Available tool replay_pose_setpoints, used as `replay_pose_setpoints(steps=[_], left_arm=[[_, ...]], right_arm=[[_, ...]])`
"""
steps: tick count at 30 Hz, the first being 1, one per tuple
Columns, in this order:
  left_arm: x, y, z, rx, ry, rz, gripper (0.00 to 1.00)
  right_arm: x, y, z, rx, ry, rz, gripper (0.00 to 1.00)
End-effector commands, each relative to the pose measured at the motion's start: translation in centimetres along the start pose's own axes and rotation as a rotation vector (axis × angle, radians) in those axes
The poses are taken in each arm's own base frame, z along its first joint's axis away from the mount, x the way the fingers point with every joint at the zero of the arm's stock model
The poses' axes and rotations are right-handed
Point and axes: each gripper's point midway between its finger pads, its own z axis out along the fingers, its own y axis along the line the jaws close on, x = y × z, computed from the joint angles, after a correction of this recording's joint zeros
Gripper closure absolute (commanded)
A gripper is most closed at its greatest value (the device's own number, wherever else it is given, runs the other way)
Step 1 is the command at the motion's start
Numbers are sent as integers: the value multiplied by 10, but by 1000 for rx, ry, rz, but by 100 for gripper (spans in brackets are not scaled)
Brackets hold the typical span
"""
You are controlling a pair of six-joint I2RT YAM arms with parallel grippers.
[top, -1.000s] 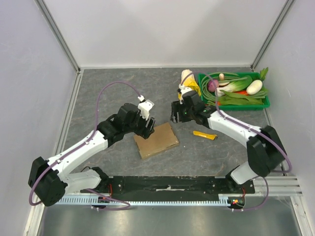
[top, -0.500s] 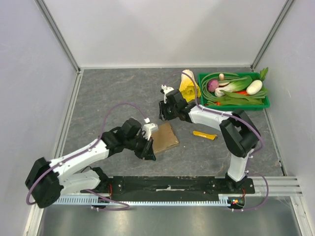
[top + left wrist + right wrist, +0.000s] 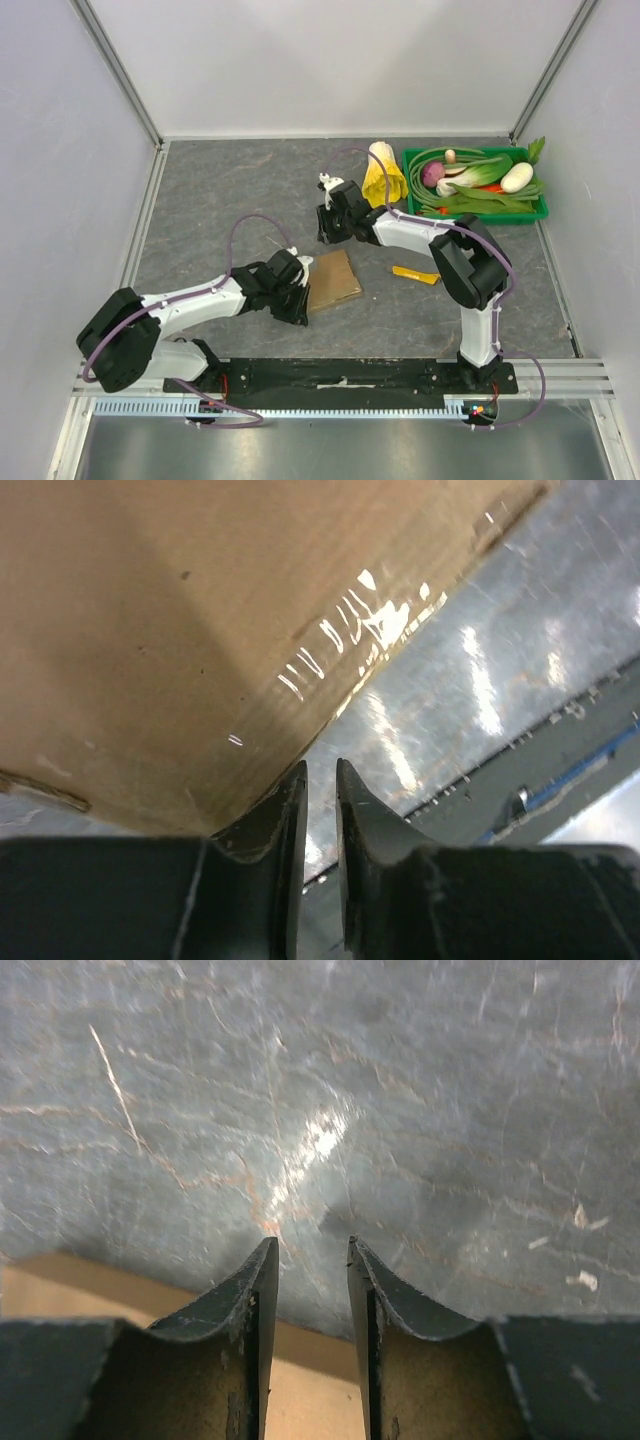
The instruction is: Unpack the express box
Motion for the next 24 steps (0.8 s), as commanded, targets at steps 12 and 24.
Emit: replay_pose_setpoints(steps=[12,24], left_arm=[[-96,73,-2,-104,-258,-364,76],[-150,77,5,96,-314,-570,86]], right_arm=[[55,-6,-42,9,80,28,61],[62,-37,-111,315,-61,245,58]])
